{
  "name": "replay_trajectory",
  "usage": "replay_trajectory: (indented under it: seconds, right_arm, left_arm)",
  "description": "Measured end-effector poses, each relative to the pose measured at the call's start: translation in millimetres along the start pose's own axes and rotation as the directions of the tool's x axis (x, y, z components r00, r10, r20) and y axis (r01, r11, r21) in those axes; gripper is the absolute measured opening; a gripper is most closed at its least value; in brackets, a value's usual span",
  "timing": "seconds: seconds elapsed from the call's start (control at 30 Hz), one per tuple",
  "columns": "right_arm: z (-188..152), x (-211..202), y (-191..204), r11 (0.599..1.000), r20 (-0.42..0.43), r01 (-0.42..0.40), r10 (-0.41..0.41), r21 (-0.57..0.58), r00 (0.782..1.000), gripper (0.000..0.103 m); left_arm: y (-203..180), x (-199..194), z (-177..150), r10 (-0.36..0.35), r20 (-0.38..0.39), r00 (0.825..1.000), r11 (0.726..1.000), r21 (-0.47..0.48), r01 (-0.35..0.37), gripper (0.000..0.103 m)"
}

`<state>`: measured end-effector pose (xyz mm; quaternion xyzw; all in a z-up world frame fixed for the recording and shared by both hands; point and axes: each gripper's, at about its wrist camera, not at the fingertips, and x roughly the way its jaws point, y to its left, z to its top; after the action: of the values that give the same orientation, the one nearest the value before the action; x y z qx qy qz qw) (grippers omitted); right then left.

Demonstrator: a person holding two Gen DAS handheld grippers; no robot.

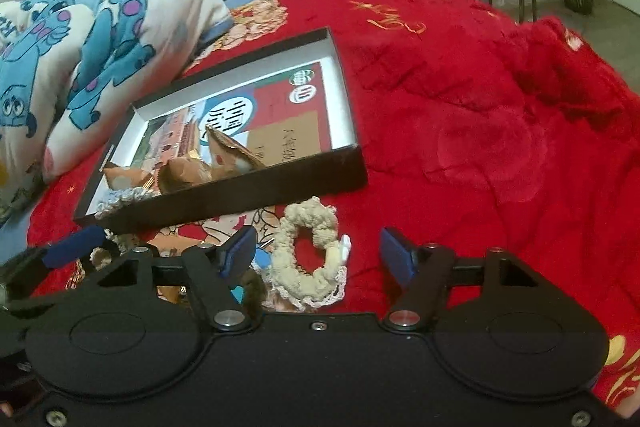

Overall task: Organize objects
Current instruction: 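Grasp the cream scrunchie with the right gripper while the left gripper grasps a snack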

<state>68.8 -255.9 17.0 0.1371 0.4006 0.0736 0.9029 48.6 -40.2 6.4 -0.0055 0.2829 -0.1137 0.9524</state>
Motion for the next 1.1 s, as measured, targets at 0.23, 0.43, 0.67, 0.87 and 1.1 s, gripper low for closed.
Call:
replay_trajectory:
  seconds: [0.23, 0.43, 0.67, 0.87, 1.1]
  right_arm:
    - [-4, 13, 3, 0.999, -0.044, 0.036, -0.036, -0.008, 0.998, 0.066]
    - [-4, 18, 9, 0.995, -0.046, 0.094, -0.096, -0.030, 0.994, 0.057]
    - [1, 24, 2, 0.995, -0.038, 0.098, -0.097, 0.027, 0.995, 0.038]
    - [4, 30, 9, 0.989, -0.047, 0.144, -0.144, 0.009, 0.988, 0.015]
    - [6, 17, 16, 0.985, -0.009, 0.169, -0.169, -0.033, 0.986, 0.013]
  left_arm:
    - [6, 14, -8, 0.037, -0.069, 0.997, 0.998, -0.043, -0.040, 0.068]
    - [10, 25, -10, 0.027, -0.087, 0.996, 0.995, -0.091, -0.035, 0.047]
    - [7, 28, -9, 0.042, -0.100, 0.994, 0.997, -0.067, -0.049, 0.046]
    - [5, 30, -10, 0.051, -0.112, 0.992, 0.997, -0.059, -0.058, 0.046]
    - [5, 23, -14, 0.097, -0.064, 0.993, 0.992, -0.079, -0.102, 0.044]
